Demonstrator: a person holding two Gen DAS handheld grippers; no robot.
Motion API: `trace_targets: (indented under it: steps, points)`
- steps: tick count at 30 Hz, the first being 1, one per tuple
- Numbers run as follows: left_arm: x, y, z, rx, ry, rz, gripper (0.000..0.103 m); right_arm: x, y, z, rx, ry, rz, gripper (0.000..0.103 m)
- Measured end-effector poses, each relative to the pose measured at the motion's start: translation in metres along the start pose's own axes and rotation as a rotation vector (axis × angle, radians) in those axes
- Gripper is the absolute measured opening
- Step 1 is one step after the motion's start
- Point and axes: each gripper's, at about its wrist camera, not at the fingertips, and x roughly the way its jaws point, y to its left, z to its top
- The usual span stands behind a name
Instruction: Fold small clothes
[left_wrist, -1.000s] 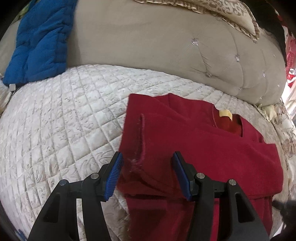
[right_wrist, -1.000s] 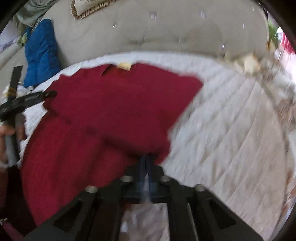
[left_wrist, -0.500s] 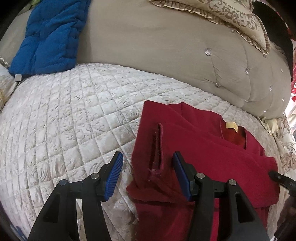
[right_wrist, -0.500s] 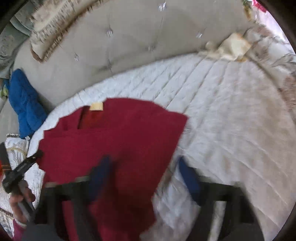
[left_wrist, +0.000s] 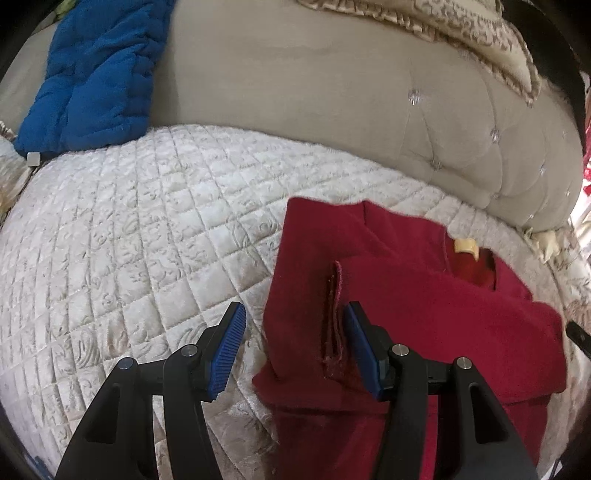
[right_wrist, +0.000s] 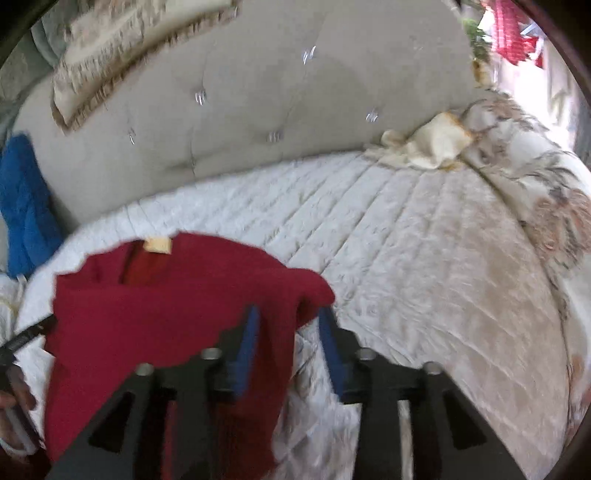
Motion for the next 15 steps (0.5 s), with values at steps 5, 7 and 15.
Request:
trace_targets:
  steps: [5, 7, 15]
  points:
    - [0.0, -0.001, 0.002, -0.002, -0.021, 0.022, 0.034, -0.017, 0.035, -0.024, -0.148, 0.036, 0.05, 0.039]
    - [0.005, -0.001, 0.003, -0.006, -0.014, 0.032, 0.034, -0.005, 0.042, -0.035, -0.189, 0.074, 0.024, 0.039]
    - [0.02, 0.003, 0.001, -0.012, 0.031, 0.051, 0.034, 0.013, 0.027, -0.047, -0.154, 0.131, -0.062, 0.039]
